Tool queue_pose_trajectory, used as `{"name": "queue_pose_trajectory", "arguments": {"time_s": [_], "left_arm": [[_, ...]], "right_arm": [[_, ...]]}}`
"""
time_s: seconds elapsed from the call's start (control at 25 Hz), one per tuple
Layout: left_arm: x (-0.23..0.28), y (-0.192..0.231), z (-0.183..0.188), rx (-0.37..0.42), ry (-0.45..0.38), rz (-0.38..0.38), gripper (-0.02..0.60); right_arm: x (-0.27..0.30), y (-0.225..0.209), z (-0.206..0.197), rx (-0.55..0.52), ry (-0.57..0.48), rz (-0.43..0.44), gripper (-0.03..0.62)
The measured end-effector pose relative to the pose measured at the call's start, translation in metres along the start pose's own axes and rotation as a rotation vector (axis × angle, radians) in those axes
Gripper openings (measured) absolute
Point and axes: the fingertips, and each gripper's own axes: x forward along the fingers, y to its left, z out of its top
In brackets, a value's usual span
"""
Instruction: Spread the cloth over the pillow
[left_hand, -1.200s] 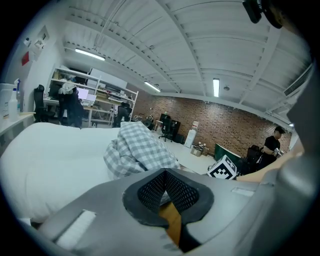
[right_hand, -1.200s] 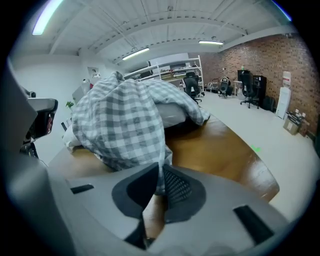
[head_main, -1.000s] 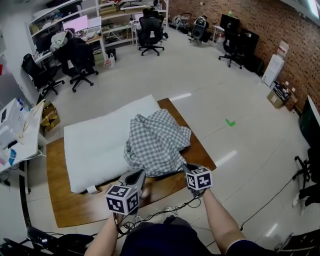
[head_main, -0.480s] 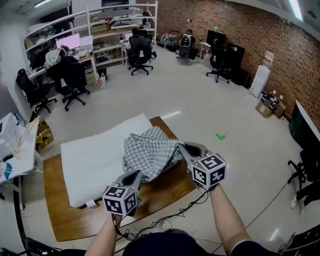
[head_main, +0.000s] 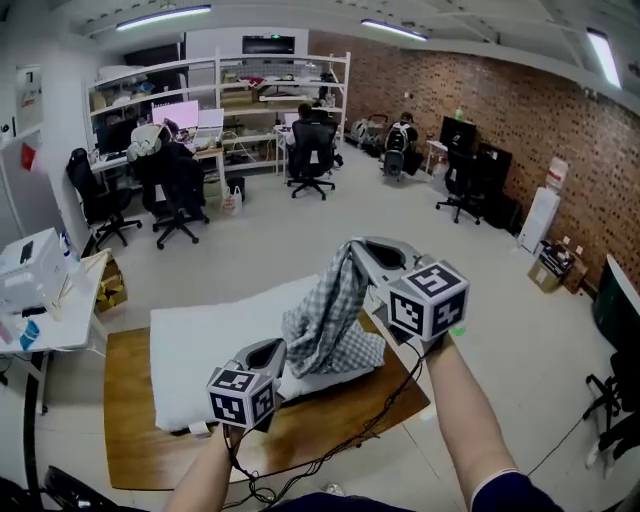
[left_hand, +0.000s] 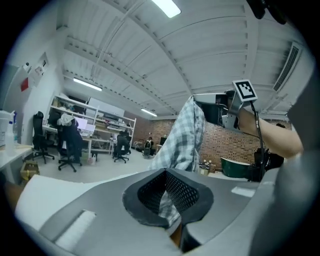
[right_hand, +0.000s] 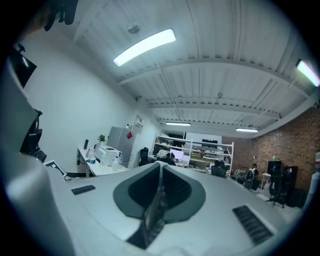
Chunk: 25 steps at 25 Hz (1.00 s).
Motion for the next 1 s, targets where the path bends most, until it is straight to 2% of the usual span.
{"name": "queue_pose_trajectory", "arguments": {"time_s": [0.24,0.44,0.68,1.0], "left_arm": [[-0.007,0.013,0.057,0.055,-0.097,0.034,0.011],[-0.012,0.019,0.077,0.081,-0.144,0.068,0.011],[-0.013,0.017,0.079,0.093,-0.151,0.062,0.011],[-0.009,0.021,0.061,0.09,-0.11,0.071,0.011]], "right_arm": [[0.046,-0.008,0.085,-0.049,-0.104,0.001,0.025],[0.066,-0.019,0.154,-0.062,-0.193,-0.018,0.024],[0.074,-0.024,0.213,-0.069,-0.278,-0.033,0.023],[0.084,-0.01,0.258,-0.04,-0.363,0.003,0.023]]}}
